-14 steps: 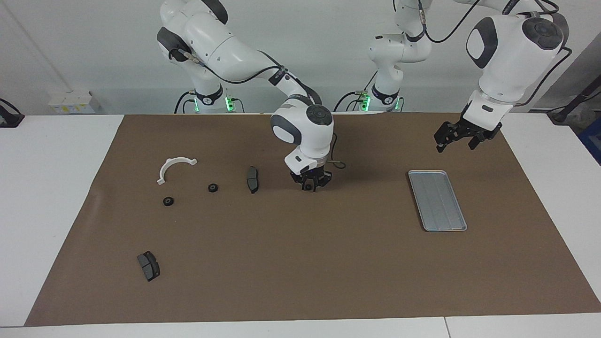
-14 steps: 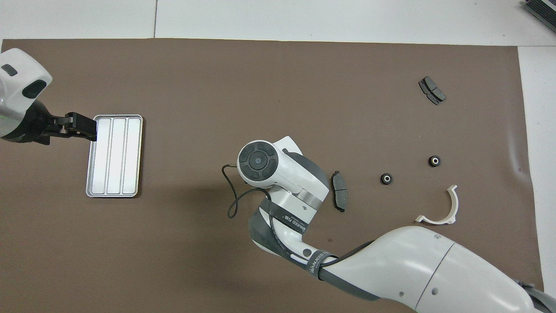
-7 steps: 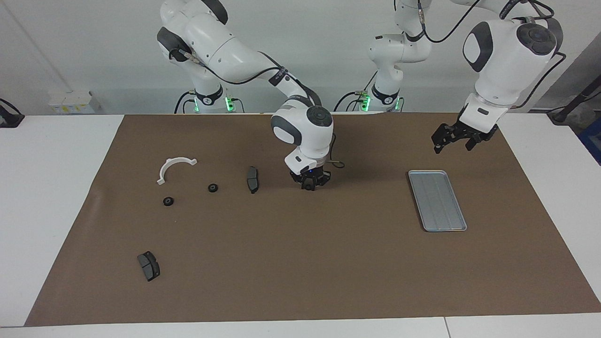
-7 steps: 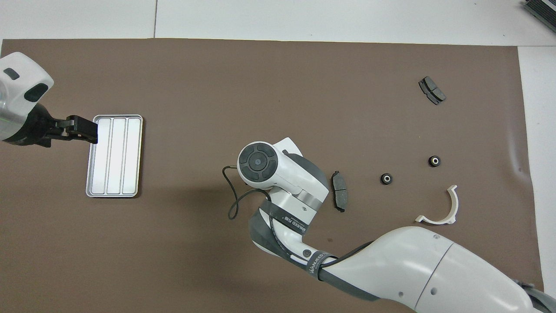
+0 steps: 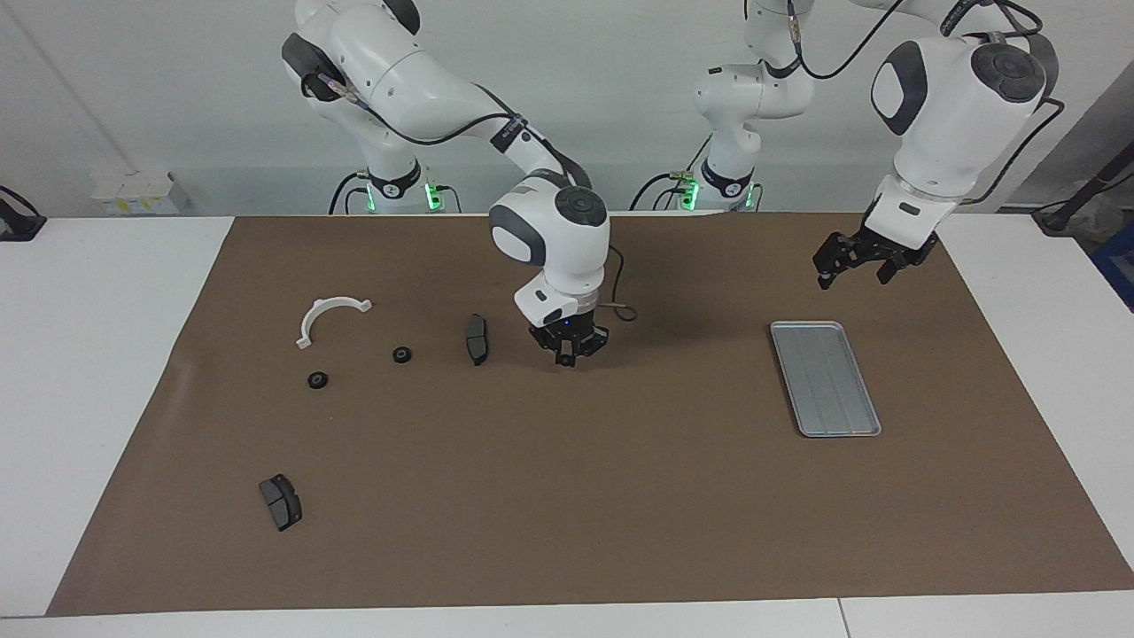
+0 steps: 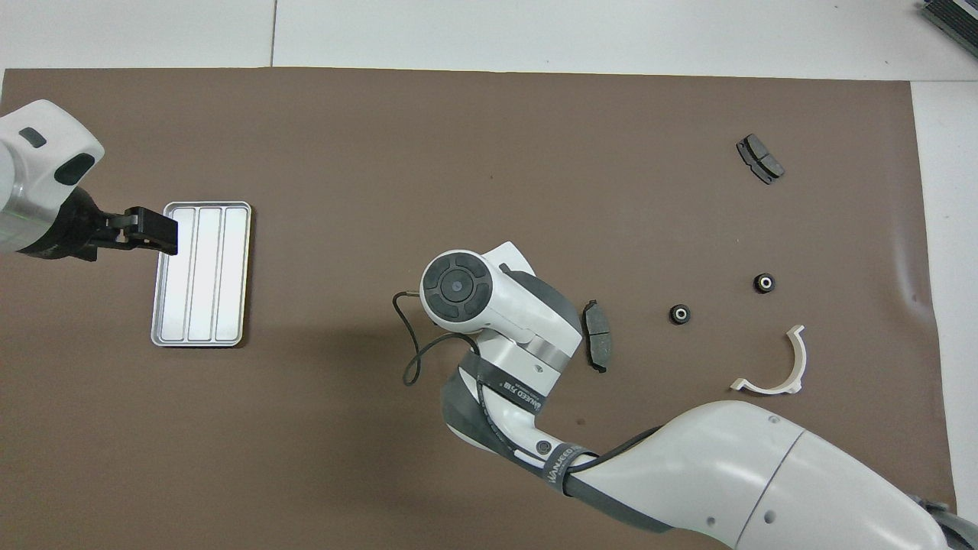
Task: Place bearing gear from tray to pile
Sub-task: 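Lift the third gear with the right gripper and carry it toward the pile, then lower the third gear beside the other gears and open the right gripper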
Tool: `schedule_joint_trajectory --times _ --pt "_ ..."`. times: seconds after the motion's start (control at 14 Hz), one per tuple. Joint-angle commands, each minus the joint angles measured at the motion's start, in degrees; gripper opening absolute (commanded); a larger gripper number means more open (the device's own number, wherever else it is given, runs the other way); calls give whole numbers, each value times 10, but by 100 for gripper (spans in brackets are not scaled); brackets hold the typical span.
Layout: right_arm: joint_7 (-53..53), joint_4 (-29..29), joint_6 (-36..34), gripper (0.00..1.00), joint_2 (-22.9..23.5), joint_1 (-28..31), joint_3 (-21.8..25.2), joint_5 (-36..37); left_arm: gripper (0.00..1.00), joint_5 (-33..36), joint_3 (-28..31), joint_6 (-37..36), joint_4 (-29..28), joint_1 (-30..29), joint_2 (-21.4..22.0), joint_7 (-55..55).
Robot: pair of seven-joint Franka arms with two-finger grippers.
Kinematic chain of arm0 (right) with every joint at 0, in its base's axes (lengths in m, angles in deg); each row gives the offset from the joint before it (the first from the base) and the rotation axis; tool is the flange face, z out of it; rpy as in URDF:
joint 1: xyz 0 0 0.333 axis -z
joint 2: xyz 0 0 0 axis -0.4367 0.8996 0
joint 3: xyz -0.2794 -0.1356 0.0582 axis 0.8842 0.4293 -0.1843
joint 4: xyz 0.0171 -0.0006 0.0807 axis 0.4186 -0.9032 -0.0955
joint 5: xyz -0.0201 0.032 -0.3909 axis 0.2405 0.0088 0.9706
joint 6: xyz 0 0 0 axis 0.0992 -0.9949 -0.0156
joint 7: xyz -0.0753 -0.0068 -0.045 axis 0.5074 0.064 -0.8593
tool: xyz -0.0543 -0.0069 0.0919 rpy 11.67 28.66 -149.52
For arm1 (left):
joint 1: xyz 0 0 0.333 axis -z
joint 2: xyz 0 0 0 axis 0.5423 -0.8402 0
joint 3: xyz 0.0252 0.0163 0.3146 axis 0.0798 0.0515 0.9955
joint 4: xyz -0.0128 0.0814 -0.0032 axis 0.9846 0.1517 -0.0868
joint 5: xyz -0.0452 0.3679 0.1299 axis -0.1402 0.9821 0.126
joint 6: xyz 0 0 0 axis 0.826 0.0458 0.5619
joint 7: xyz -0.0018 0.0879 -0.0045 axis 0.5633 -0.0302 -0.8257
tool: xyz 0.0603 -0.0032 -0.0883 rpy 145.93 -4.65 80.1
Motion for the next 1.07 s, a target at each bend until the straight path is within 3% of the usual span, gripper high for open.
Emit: schedule_joint_trajectory --times 0.0,0.29,0.5,0.79,0.86,0.93,1.0 --pt "81 -20 4 0 -35 12 55 -42 100 -2 -4 19 -29 -6 20 9" --pt "240 -59 19 0 -69 7 168 -132 100 -2 -4 20 -29 -6 19 9" --pt "397 -130 104 0 -95 6 259 -212 100 -2 -4 20 -31 -6 19 9" --pt "551 -147 163 0 -79 7 337 -302 100 -2 -4 21 -32 -6 19 9" --pt "570 -141 169 8 -71 7 350 -319 100 -2 -4 21 -32 -6 19 9" --pt "577 -134 171 47 -66 7 360 -325 100 -2 -4 21 -33 -6 19 9" --pt "577 -127 170 99 -65 7 366 -328 100 -2 -4 24 -35 -6 19 9"
